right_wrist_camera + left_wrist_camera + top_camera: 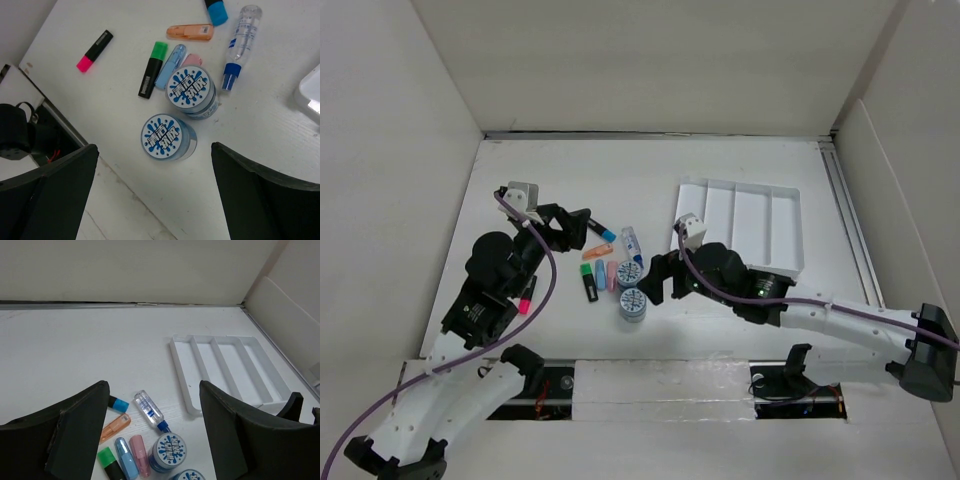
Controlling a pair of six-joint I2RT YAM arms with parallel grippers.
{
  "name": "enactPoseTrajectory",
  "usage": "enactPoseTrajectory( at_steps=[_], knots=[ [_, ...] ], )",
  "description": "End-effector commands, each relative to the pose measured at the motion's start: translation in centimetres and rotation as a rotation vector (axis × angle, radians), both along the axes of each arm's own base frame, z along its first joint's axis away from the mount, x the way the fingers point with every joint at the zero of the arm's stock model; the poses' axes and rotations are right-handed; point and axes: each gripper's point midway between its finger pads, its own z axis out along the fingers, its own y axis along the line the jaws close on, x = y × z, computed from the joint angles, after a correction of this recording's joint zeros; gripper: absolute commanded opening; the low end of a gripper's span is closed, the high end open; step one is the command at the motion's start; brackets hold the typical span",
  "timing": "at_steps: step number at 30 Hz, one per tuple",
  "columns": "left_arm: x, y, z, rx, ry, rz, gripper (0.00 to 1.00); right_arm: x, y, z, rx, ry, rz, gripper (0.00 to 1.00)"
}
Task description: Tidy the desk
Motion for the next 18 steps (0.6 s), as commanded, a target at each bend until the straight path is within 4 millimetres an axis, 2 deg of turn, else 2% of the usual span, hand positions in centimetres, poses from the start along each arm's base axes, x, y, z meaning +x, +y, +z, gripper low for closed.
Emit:
enactPoseTrajectory(
  at_steps=[1, 2, 3, 4, 5, 6, 7, 8, 9, 10, 11, 12, 13, 14, 15, 17, 18],
  knots=[
    [-0.6, 0.0, 2.7, -0.023, -0.077, -0.02, 0.68, -0.2, 0.8, -1.1, -0.041, -0.002, 0.02, 1.0],
    [-0.7, 0.1, 2.8, -0.023, -0.087, -0.019, 0.67, -0.4, 1.1, -1.4, -0.052, -0.001, 0.029, 0.98],
    [-0.7, 0.2, 2.9, -0.02, -0.09, -0.013, 0.63, -0.6, 1.3, -1.8, -0.068, 0.002, 0.037, 0.93],
    [-0.5, 0.2, 2.9, -0.02, -0.09, -0.008, 0.6, -0.5, 1.4, -2.0, -0.077, 0.004, 0.032, 0.58],
    [-0.5, 0.1, 2.6, -0.014, -0.076, -0.009, 0.57, -0.4, 1.6, -2.7, -0.094, 0.017, 0.03, 0.39],
    [-0.5, 0.0, 2.5, -0.013, -0.075, -0.018, 0.47, -0.3, 1.8, -2.9, -0.097, 0.019, 0.033, 0.24],
    [-0.7, -0.2, 2.5, -0.015, -0.089, -0.033, 0.41, -0.7, 2.3, -3.5, -0.109, 0.028, 0.051, 0.07],
    [-0.8, -0.1, 2.6, -0.018, -0.095, -0.033, 0.41, -0.6, 2.3, -3.9, -0.119, 0.03, 0.046, 0.06],
    [-0.9, 0.0, 2.8, -0.022, -0.104, -0.028, 0.35, -0.4, 2.3, -4.0, -0.123, 0.031, 0.029, 0.09],
    [-0.8, 0.3, 2.9, -0.027, -0.102, -0.015, 0.34, -0.2, 2.2, -4.4, -0.144, 0.046, 0.01, 0.44],
    [-0.8, 0.3, 2.9, -0.027, -0.102, -0.01, 0.34, -0.2, 2.2, -4.6, -0.15, 0.049, 0.01, 0.44],
    [-0.8, 0.4, 2.8, -0.026, -0.101, -0.008, 0.36, -0.1, 2.3, -4.8, -0.153, 0.053, 0.009, 0.65],
    [-0.9, 0.4, 2.7, -0.03, -0.101, -0.01, 0.38, -0.2, 2.4, -5.2, -0.159, 0.058, 0.018, 0.93],
    [-1.0, 0.4, 2.8, -0.036, -0.108, -0.01, 0.42, -0.3, 2.5, -5.6, -0.166, 0.062, 0.022, 1.0],
    [-0.9, 0.6, 2.9, -0.037, -0.109, 0.001, 0.48, 0.0, 2.5, -6.5, -0.183, 0.071, 0.008, 1.0],
    [-0.5, 0.8, 2.8, -0.035, -0.1, 0.02, 0.49, 0.2, 2.8, -7.1, -0.214, 0.084, 0.002, 1.0],
    [-0.5, 0.8, 2.6, -0.033, -0.091, 0.023, 0.49, 0.0, 3.1, -8.3, -0.243, 0.107, 0.019, 1.0]
  ],
)
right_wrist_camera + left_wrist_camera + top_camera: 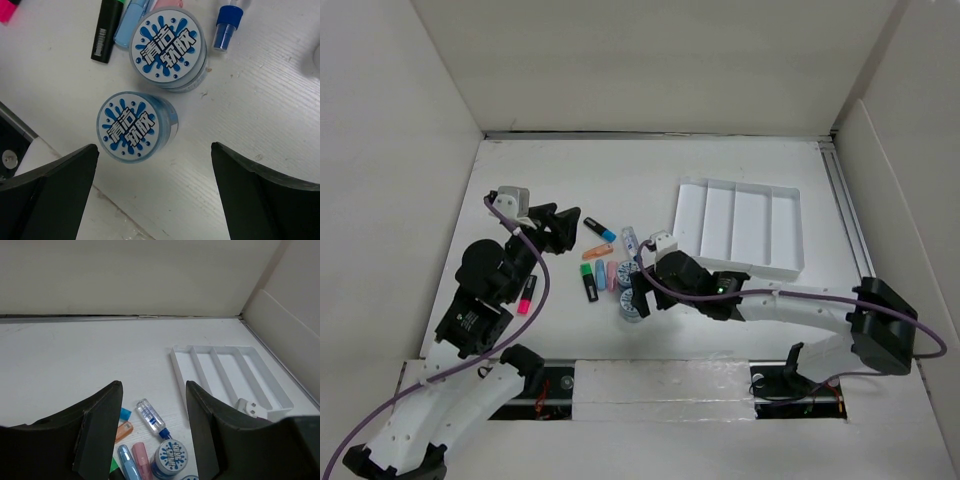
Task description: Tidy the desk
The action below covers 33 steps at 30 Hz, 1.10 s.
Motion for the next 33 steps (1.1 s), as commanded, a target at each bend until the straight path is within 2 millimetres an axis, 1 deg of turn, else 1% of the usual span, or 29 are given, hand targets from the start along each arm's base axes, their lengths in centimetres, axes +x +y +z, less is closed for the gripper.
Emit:
enactPoseTrajectory(
  at_steps=[1, 2, 3, 4, 5, 6, 7, 8, 10, 11, 14, 15, 16, 18, 19, 20, 21, 23, 24, 25, 26, 27, 29, 30, 31, 32, 33],
  knots=[
    [0.3, 0.1, 1.1, -0.025, -0.033, 0.017, 0.49, 0.1, 2.0, 0.3, 0.003, 0.006, 0.016, 1.0],
    [0.2, 0.1, 1.1, -0.028, -0.035, 0.014, 0.49, -0.4, 2.5, -0.1, -0.001, 0.012, 0.043, 1.0],
    [0.2, 0.1, 1.3, -0.029, -0.04, 0.014, 0.5, -0.3, 2.9, -0.1, -0.005, 0.006, 0.056, 1.0],
    [0.2, 0.2, 1.4, -0.03, -0.043, 0.017, 0.5, -0.7, 3.3, -0.8, -0.026, 0.01, 0.066, 1.0],
    [0.3, 0.2, 1.4, -0.029, -0.042, 0.022, 0.51, -0.5, 3.4, -1.1, -0.034, 0.01, 0.063, 1.0],
    [0.4, 0.4, 1.2, -0.026, -0.036, 0.033, 0.51, -0.6, 3.9, -1.0, -0.029, 0.018, 0.075, 1.0],
    [0.5, 0.3, 0.9, -0.024, -0.029, 0.033, 0.51, -0.9, 4.4, -1.9, -0.047, 0.03, 0.087, 1.0],
    [0.4, 0.3, 0.9, -0.024, -0.029, 0.03, 0.52, -0.8, 4.5, -2.4, -0.057, 0.033, 0.091, 1.0],
    [0.3, 0.0, 1.1, -0.027, -0.039, 0.014, 0.55, -0.1, 4.8, -2.7, -0.071, 0.016, 0.065, 1.0],
    [0.4, 0.0, 1.0, -0.023, -0.035, 0.016, 0.56, 0.2, 4.8, -3.7, -0.097, 0.022, 0.05, 1.0],
    [0.5, -0.1, 0.8, -0.019, -0.026, 0.01, 0.57, 1.0, 5.3, -3.9, -0.102, 0.009, 0.012, 1.0],
    [0.4, -0.2, 0.8, -0.02, -0.029, 0.005, 0.57, 1.1, 5.4, -4.5, -0.11, 0.012, 0.011, 0.95],
    [0.4, -0.2, 0.8, -0.018, -0.032, 0.004, 0.57, 0.9, 5.6, -4.6, -0.116, 0.007, 0.014, 0.76],
    [0.7, -0.2, 0.7, -0.015, -0.026, 0.012, 0.57, 1.1, 5.5, -3.8, -0.108, 0.004, -0.008, 0.59],
    [0.8, -0.2, 0.6, -0.012, -0.021, 0.013, 0.57, 1.0, 5.2, -3.4, -0.109, 0.006, -0.006, 0.49],
    [0.7, -0.3, 0.4, -0.012, -0.016, 0.007, 0.57, 0.9, 4.9, -2.7, -0.1, 0.0, -0.007, 0.48],
    [0.7, -0.4, 0.5, -0.014, -0.019, 0.001, 0.57, 1.0, 4.3, -0.5, -0.069, -0.03, -0.024, 0.48],
    [0.6, -0.7, 0.7, -0.013, -0.025, -0.014, 0.57, 1.5, 3.1, 2.0, -0.036, -0.082, -0.062, 0.48],
    [0.5, -0.7, 0.7, -0.013, -0.026, -0.016, 0.57, 2.1, 2.1, 2.8, -0.029, -0.106, -0.091, 0.48],
    [0.6, -0.7, 0.7, -0.012, -0.024, -0.016, 0.57, 2.9, 1.1, 5.3, 0.017, -0.15, -0.135, 0.48],
    [0.7, -0.8, 0.6, -0.011, -0.02, -0.016, 0.57, 3.9, 0.4, 6.2, 0.036, -0.168, -0.169, 0.48],
    [0.6, -0.8, 0.5, -0.013, -0.017, -0.021, 0.57, 6.4, -1.0, 7.3, 0.077, -0.196, -0.244, 0.48],
    [0.5, -0.9, 0.9, -0.017, -0.027, -0.025, 0.57, 9.3, -3.0, 8.3, 0.106, -0.214, -0.336, 0.48],
    [0.6, -0.8, 0.9, -0.016, -0.026, -0.022, 0.57, 12.0, -5.0, 8.9, 0.119, -0.232, -0.426, 0.48],
    [0.6, -0.7, 0.7, -0.013, -0.019, -0.016, 0.57, 13.8, -6.5, 9.7, 0.121, -0.258, -0.496, 0.48],
    [0.6, -0.6, 0.7, -0.013, -0.019, -0.009, 0.57, 15.3, -7.6, 9.3, 0.102, -0.26, -0.544, 0.48],
    [0.5, -0.5, 0.6, -0.015, -0.02, -0.007, 0.57, 16.8, -8.6, 9.7, 0.1, -0.276, -0.581, 0.48]
  ],
)
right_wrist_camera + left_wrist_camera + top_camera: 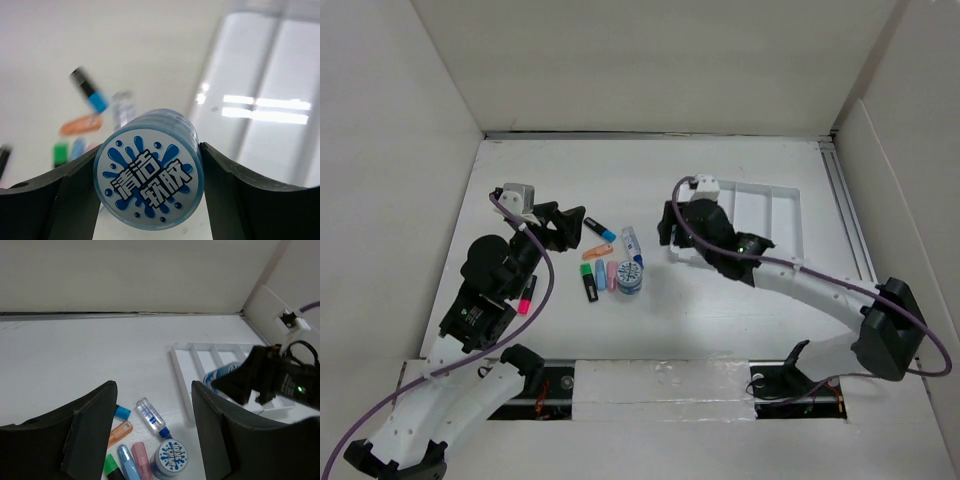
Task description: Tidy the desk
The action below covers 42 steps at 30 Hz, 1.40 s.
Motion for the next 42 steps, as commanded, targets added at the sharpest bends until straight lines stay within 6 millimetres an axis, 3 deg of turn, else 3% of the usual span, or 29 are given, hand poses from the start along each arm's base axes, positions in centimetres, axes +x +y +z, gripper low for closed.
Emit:
enactPoseTrajectory(
  at_steps=[1, 2, 3, 5, 6, 7, 8, 9, 12, 13, 16, 20, 24, 26, 27, 29, 30, 31, 32, 34, 35, 36, 38, 39, 41, 42],
  knots=[
    [-0.3, -0.1, 1.4, -0.033, -0.047, -0.008, 0.57, 7.0, -5.8, 1.7, 0.009, -0.08, -0.259, 0.48],
    [-0.5, -0.1, 1.5, -0.034, -0.052, -0.015, 0.57, 9.6, -7.7, 2.0, 0.027, -0.078, -0.323, 0.48],
    [-0.5, -0.1, 1.5, -0.034, -0.052, -0.015, 0.57, 9.7, -7.4, 2.2, 0.041, -0.082, -0.311, 0.49],
    [-0.4, 0.0, 1.4, -0.032, -0.045, -0.009, 0.57, 13.7, -10.6, 1.4, 0.05, -0.076, -0.386, 0.49],
    [-0.4, -0.1, 1.4, -0.031, -0.045, -0.011, 0.57, 14.4, -10.2, 0.9, 0.042, -0.067, -0.387, 0.49],
    [-0.5, -0.1, 1.5, -0.035, -0.052, -0.014, 0.57, 15.8, -11.9, 0.3, 0.028, -0.052, -0.429, 0.49],
    [-0.6, 0.0, 1.6, -0.038, -0.056, -0.013, 0.57, 17.4, -12.3, 1.3, 0.036, -0.06, -0.451, 0.49],
    [-0.5, 0.1, 1.6, -0.036, -0.056, -0.009, 0.57, 18.1, -12.7, -1.1, 0.005, -0.003, -0.465, 0.49],
    [-0.6, 0.1, 1.7, -0.038, -0.055, -0.008, 0.57, 20.4, -14.1, -1.6, 0.01, -0.005, -0.493, 0.5],
    [-0.8, 0.1, 1.8, -0.041, -0.061, -0.014, 0.57, 20.9, -14.5, -3.3, -0.01, 0.026, -0.502, 0.5],
    [-0.6, 0.1, 1.7, -0.039, -0.057, -0.008, 0.57, 21.7, -15.5, -5.0, -0.028, 0.072, -0.527, 0.51],
    [-0.7, 0.0, 1.8, -0.039, -0.062, -0.015, 0.57, 21.7, -16.3, -5.9, -0.035, 0.087, -0.557, 0.53],
    [-0.5, -0.1, 1.5, -0.033, -0.049, -0.017, 0.57, 21.5, -15.9, -5.5, -0.018, 0.088, -0.541, 0.95],
    [-0.5, -0.2, 1.5, -0.033, -0.051, -0.019, 0.57, 21.1, -15.6, -5.0, -0.022, 0.082, -0.53, 1.0],
    [-0.5, -0.1, 1.7, -0.036, -0.053, -0.016, 0.57, 20.9, -15.7, -3.5, -0.011, 0.055, -0.531, 1.0],
    [-0.4, 0.0, 1.4, -0.031, -0.047, -0.009, 0.57, 20.0, -14.5, -2.9, -0.007, 0.037, -0.5, 1.0],
    [-0.4, 0.0, 1.4, -0.03, -0.046, -0.011, 0.57, 19.5, -13.9, -0.8, 0.016, -0.008, -0.479, 1.0],
    [-0.5, 0.0, 1.6, -0.035, -0.052, -0.012, 0.57, 18.9, -13.0, 0.0, 0.024, -0.028, -0.455, 0.96],
    [-0.5, 0.0, 1.6, -0.035, -0.054, -0.014, 0.57, 17.6, -10.3, 0.4, 0.031, -0.039, -0.384, 0.9],
    [-0.5, 0.1, 1.7, -0.035, -0.053, -0.006, 0.57, 14.8, -6.2, 1.0, 0.084, -0.058, -0.222, 0.4],
    [-0.4, 0.1, 1.5, -0.032, -0.048, -0.003, 0.57, 13.3, -4.0, 0.8, 0.106, -0.048, -0.141, 0.28],
    [-0.4, 0.1, 1.5, -0.031, -0.047, -0.003, 0.57, 10.0, 0.4, -0.2, 0.144, -0.025, 0.03, 0.22],
    [-0.6, 0.2, 1.7, -0.037, -0.057, -0.002, 0.57, 6.6, 3.6, -0.8, 0.161, -0.023, 0.144, 0.28],
    [-0.6, 0.3, 1.7, -0.038, -0.058, 0.001, 0.57, 3.6, 6.1, -1.8, 0.136, -0.004, 0.219, 0.51],
    [-0.4, 0.3, 1.6, -0.038, -0.054, 0.007, 0.57, 1.1, 7.6, -2.4, 0.098, 0.003, 0.262, 0.81],
    [-0.4, 0.2, 1.5, -0.036, -0.048, 0.001, 0.57, -1.2, 9.0, -3.0, 0.069, 0.016, 0.314, 0.97]
  ],
)
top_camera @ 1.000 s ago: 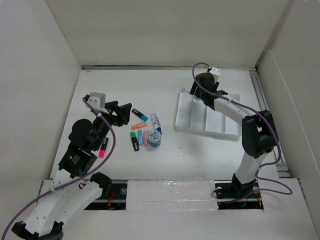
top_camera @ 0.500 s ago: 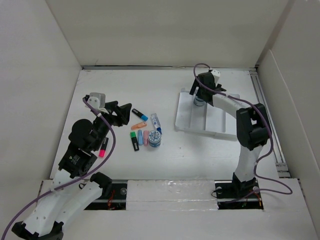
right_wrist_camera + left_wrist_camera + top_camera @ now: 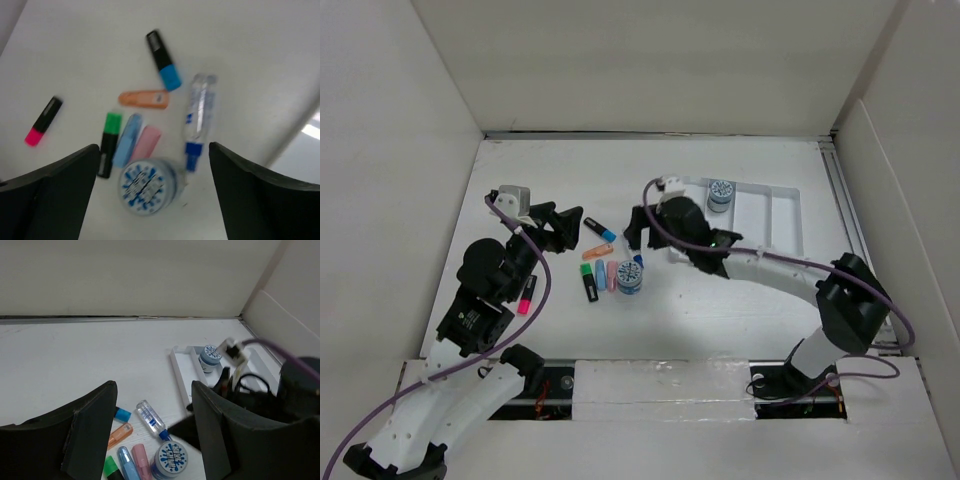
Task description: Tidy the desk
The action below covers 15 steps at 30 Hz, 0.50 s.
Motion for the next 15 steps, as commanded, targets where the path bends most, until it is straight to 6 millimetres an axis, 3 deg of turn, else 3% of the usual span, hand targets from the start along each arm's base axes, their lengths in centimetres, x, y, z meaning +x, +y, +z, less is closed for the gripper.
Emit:
enactPoseTrajectory(
  at_steps=[1, 4, 6, 7, 15],
  knots=[
    [0.0, -0.2, 1.1, -0.026, -0.032, -0.007, 0.57, -4.6, 3.2, -0.7, -0.036, -0.014, 0.145, 1.0],
    [0.1, -0.3, 1.2, -0.025, -0.032, -0.011, 0.57, -6.9, 4.2, -2.0, -0.114, -0.017, 0.166, 1.0],
    [0.2, -0.4, 0.9, -0.022, -0.022, -0.008, 0.57, -6.7, 4.3, -3.5, -0.162, -0.001, 0.139, 1.0],
    [0.0, -0.4, 1.0, -0.026, -0.03, -0.013, 0.57, -6.4, 4.2, -5.5, -0.219, 0.034, 0.119, 1.0],
    [-0.2, -0.2, 1.3, -0.03, -0.04, -0.013, 0.57, -5.7, 3.7, -8.4, -0.327, 0.03, 0.001, 1.0]
  ],
)
